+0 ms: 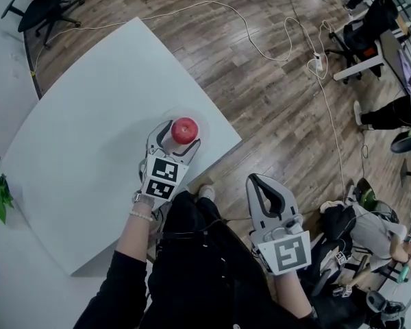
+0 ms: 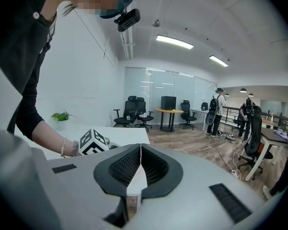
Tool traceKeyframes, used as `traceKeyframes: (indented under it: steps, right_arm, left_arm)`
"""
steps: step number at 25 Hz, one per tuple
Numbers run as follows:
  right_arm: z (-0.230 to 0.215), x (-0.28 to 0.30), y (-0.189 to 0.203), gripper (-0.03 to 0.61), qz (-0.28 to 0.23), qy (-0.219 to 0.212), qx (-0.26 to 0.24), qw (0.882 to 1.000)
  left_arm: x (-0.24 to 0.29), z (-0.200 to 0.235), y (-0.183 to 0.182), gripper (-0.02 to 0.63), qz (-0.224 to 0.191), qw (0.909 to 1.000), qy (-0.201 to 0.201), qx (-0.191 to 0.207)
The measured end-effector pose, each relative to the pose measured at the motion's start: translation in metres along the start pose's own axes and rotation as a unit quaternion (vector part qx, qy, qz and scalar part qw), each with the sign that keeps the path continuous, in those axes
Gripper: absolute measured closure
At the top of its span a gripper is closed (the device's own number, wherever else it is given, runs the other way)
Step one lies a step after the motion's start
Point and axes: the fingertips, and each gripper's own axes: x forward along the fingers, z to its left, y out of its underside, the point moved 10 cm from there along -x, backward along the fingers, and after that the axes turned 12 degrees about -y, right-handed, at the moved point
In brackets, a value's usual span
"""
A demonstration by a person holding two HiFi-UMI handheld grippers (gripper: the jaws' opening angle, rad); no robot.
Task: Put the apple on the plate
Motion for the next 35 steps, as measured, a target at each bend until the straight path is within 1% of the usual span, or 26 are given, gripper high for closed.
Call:
traceKeyframes:
  steps: [3,6,7,8,11,13,14,16,20,24,28,30,35]
  right_arm:
    - [0.002,-0.001,0.000,0.537,-0.005,0.002,-0.002,1.000]
    - [0.003,-0.002,0.000,0.537,-0.007,0.002,-0.003,1.000]
    - [0.003,-0.002,-0.001,0.537,-0.009,0.001,-0.004,1.000]
    - [0.003,-0.002,-0.001,0.537,-0.009,0.001,-0.005,1.000]
    - [0.003,-0.003,-0.003,0.537,-0.011,-0.001,-0.008,1.000]
    - [0.004,-0.005,-0.003,0.537,-0.014,-0.002,-0.010,1.000]
    - [0.005,-0.005,-0.004,0.537,-0.016,-0.002,-0.011,1.000]
    - [0.006,-0.006,-0.005,0.537,-0.019,-0.005,-0.015,1.000]
    - [0.006,-0.007,-0.009,0.537,-0.030,-0.011,-0.022,0.999]
    - [0.007,-0.007,-0.015,0.537,-0.042,-0.019,-0.028,0.999]
    - [0.010,-0.006,-0.022,0.537,-0.044,-0.034,-0.040,0.998]
    - [0.010,-0.006,-0.025,0.537,-0.054,-0.035,-0.042,0.997]
    - [0.012,-0.002,-0.036,0.537,-0.072,-0.050,-0.053,0.995]
  left_arm:
    - [-0.010,0.003,-0.007,0.255,-0.012,0.9999,-0.004,0.000]
    - [-0.021,0.005,-0.011,0.257,-0.017,0.9997,-0.017,-0.002]
    - [-0.025,0.006,-0.013,0.282,-0.020,0.9995,-0.024,0.000]
    - [-0.030,0.007,-0.015,0.338,-0.024,0.9992,-0.032,0.003]
    - [-0.042,0.008,-0.020,0.447,-0.035,0.9978,-0.055,0.009]
    - [-0.050,0.007,-0.024,0.510,-0.042,0.9971,-0.063,0.008]
    - [-0.054,0.006,-0.026,0.537,-0.046,0.9969,-0.063,0.008]
    - [-0.062,0.005,-0.031,0.568,-0.053,0.9967,-0.060,0.011]
    - [-0.076,0.000,-0.047,0.590,-0.069,0.9955,-0.058,0.027]
    - [-0.096,-0.003,-0.063,0.597,-0.083,0.9934,-0.070,0.038]
    - [-0.116,-0.005,-0.074,0.598,-0.090,0.9916,-0.084,0.040]
    - [-0.127,-0.004,-0.083,0.600,-0.095,0.9907,-0.089,0.041]
    - [-0.157,0.000,-0.093,0.600,-0.098,0.9883,-0.111,0.035]
